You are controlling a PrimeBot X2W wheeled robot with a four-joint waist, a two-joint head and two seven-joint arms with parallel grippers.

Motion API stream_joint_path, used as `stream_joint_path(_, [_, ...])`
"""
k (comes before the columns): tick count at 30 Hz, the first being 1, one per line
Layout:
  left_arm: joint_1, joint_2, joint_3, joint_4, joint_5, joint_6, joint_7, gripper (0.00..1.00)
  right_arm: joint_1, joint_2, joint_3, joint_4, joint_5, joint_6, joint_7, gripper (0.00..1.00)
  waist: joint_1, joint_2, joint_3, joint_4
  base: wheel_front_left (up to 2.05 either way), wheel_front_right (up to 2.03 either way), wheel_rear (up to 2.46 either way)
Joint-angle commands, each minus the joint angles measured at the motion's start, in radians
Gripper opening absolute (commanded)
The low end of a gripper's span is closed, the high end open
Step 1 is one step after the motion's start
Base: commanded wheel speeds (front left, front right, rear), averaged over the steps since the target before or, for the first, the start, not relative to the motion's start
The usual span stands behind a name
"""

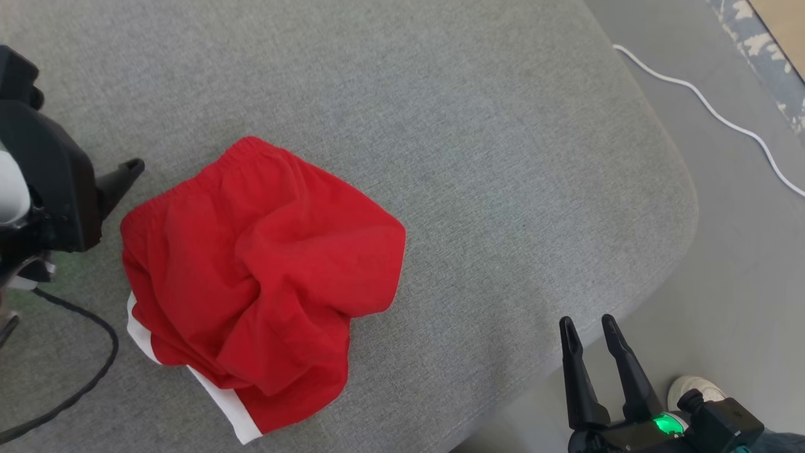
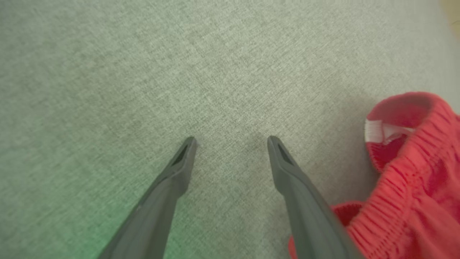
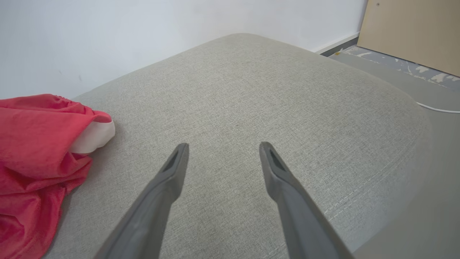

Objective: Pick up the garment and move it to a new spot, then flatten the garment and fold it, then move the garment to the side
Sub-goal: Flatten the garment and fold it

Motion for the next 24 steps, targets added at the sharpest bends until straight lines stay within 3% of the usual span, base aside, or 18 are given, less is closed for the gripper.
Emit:
stream_joint_path(1, [0.040, 0.005, -0.005, 0.004, -0.028, -0.006, 0.024, 1.00, -0.008, 0.001, 0.005, -0.009, 0.008, -0.002, 0.000, 1.00, 0.0000, 0.0000, 0.026, -0.001, 0.03, 0.03, 0.03])
stream_joint_path(18, [0.093, 0.043, 0.018, -0.212, -0.144, 0.014, 0.148, 1.00, -0.056, 0.001, 0.056, 0.009, 0.039, -0.002, 0.000, 1.00, 0.0000, 0.0000, 0.051, -0.002, 0.00, 0.00, 0.00])
stream_joint_path(24, [0.069, 0.008, 0.034, -0.313, -0.175, 0.052, 0.153, 1.00, -0.081, 0.001, 0.075, 0.028, 0.034, -0.002, 0.000, 1.00, 0.0000, 0.0000, 0.026, -0.002, 0.00, 0.00, 0.00])
